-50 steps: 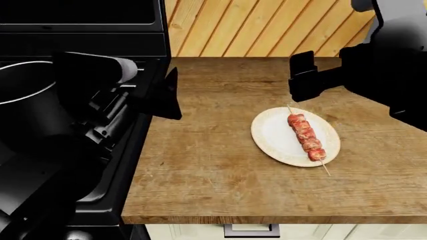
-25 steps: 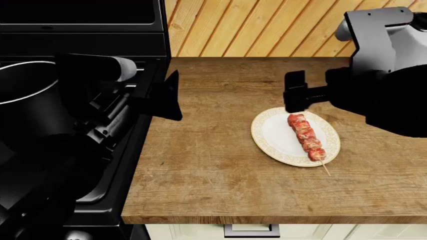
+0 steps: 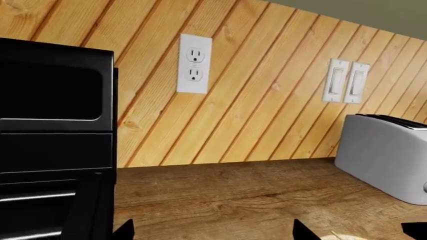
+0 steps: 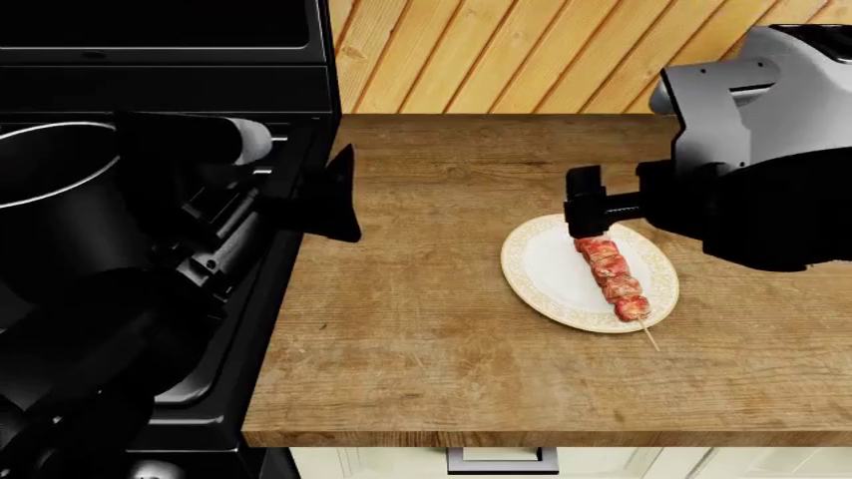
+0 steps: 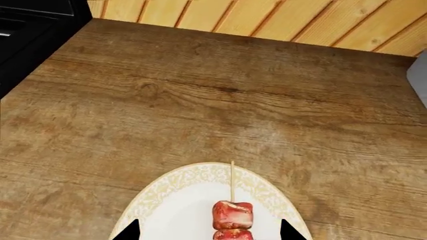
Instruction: Frozen meat rests on a plate on the counter. Retrieve the meat and place it in a pot on a burner. Then turn the burner on.
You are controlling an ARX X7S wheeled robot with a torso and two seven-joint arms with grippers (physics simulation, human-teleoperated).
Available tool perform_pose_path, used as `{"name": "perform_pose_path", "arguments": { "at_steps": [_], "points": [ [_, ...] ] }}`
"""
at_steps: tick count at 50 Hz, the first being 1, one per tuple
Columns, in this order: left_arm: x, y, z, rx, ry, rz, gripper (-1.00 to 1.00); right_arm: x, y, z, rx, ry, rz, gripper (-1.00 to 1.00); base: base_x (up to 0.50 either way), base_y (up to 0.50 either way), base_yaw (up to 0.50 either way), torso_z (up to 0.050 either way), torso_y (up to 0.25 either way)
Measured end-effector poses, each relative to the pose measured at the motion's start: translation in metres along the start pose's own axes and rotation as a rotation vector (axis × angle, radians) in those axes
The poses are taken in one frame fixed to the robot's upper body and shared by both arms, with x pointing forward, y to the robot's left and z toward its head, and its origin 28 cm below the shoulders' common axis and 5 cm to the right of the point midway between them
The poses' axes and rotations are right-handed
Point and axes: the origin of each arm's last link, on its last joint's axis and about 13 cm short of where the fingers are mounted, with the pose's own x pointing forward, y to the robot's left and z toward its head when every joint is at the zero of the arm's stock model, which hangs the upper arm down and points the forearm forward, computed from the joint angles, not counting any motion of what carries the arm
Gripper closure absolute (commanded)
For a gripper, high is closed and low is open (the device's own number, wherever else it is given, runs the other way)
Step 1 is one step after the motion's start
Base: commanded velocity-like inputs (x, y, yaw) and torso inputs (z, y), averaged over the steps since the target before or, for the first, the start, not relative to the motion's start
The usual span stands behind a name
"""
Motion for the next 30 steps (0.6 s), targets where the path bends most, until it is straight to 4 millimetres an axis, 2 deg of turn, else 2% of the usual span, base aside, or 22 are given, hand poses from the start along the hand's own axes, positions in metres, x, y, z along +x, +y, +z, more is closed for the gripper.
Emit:
{"name": "perform_pose_path", "arguments": {
  "at_steps": [30],
  "points": [
    [0.001, 0.002, 0.0, -0.004, 0.0, 0.006, -1.0, 0.039, -0.014, -0.018, 0.025, 0.076, -0.025, -1.0, 0.0, 0.0, 0.0, 0.0, 0.0]
  ]
}}
